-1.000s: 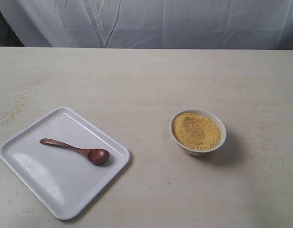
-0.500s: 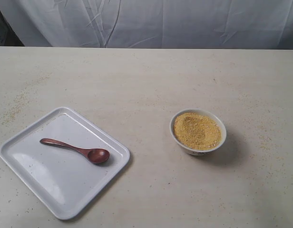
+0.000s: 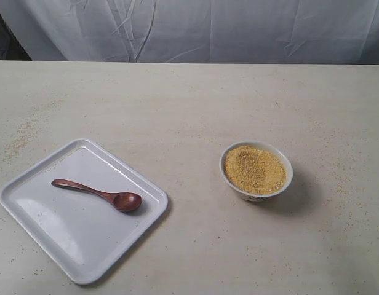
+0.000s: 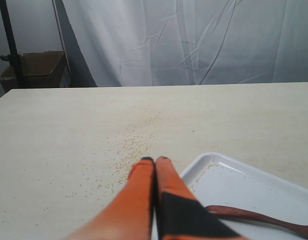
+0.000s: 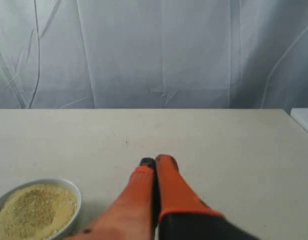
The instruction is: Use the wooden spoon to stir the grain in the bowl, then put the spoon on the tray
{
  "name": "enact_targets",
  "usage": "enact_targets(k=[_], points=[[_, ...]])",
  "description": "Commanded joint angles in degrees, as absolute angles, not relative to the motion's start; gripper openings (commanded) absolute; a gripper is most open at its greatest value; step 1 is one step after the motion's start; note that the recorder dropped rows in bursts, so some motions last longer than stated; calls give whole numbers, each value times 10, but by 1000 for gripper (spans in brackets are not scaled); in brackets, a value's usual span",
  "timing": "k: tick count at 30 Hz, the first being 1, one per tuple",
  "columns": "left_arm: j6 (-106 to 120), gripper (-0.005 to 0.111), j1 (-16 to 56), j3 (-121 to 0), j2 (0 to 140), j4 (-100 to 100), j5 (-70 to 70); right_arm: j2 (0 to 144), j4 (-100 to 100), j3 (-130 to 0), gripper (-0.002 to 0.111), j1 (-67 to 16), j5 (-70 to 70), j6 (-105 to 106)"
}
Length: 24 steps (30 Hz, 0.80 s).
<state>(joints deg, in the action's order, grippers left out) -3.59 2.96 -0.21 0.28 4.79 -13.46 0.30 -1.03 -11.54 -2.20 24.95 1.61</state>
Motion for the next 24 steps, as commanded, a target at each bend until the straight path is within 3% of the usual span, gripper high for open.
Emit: enact_targets(k=[1,6,24], points=[[-38,0,29,0,0,49,-132,0,-8,-44,-1,-23,235,16],[-38,0,29,0,0,49,-132,0,-7,0,-1,-23,180,16],[-38,0,29,0,0,49,-132,0,-8,0,-1,-23,181,16]])
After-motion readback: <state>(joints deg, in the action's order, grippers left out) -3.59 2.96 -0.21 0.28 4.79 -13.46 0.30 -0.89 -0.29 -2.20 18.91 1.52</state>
